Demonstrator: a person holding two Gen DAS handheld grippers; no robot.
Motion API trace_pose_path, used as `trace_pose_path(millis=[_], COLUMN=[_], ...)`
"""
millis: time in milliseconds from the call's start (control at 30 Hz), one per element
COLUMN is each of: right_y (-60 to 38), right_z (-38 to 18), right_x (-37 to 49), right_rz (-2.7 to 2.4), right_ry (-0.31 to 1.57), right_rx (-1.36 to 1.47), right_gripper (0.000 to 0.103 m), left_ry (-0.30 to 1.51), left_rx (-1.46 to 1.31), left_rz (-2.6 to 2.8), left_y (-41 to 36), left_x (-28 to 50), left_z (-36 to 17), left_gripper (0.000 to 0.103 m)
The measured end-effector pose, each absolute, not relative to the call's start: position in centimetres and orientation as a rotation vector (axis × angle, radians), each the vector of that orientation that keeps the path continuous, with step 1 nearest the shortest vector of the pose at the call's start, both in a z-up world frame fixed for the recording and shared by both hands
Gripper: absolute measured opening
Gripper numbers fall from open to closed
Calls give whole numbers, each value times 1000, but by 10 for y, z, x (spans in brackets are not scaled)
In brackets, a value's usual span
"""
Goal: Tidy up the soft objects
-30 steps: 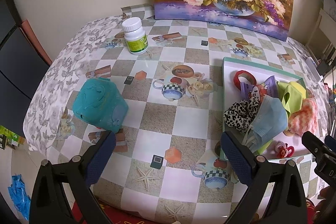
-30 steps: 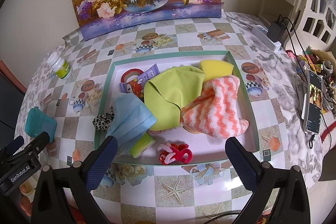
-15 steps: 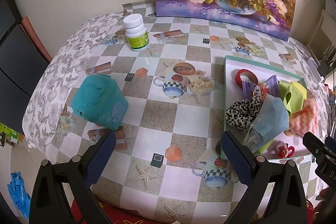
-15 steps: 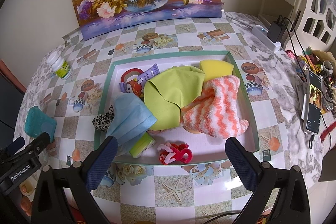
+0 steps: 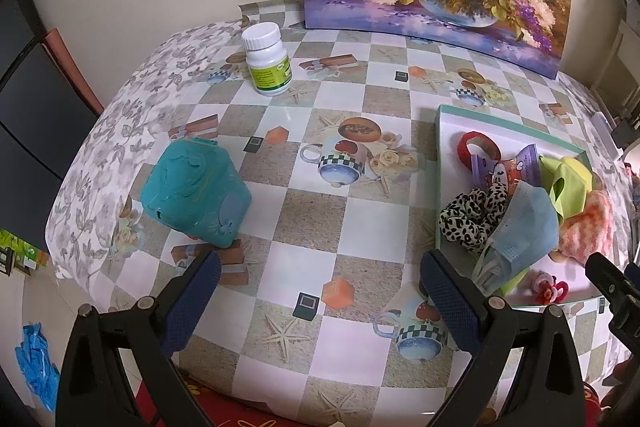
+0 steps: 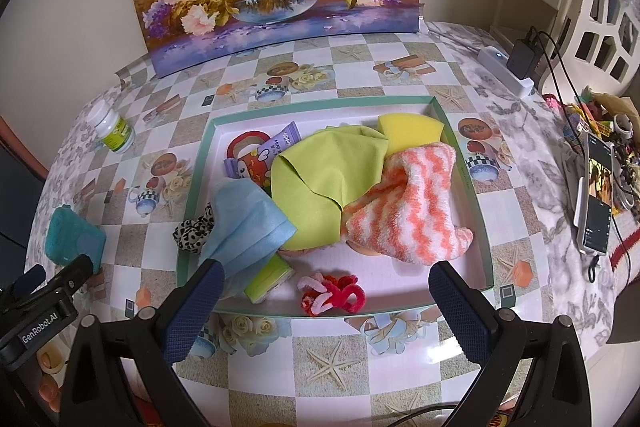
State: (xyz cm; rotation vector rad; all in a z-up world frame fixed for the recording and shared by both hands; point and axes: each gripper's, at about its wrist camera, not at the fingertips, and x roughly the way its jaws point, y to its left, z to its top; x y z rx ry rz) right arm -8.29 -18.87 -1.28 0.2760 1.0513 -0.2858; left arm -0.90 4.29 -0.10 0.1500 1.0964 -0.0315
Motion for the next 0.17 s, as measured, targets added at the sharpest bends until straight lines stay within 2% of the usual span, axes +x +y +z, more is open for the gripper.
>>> trace_pose_path(millis=[167], right_y=[-189], right_z=[-13], right_x=[-83], right_rz=[-286], right_ry=[1051], right_rx=[275], right_gripper=[103], left_ry=[1090], left_rx=[152], left_rz=[-40], left_y=[42], left_x=[-9], left_z=[-1], left_gripper=[100])
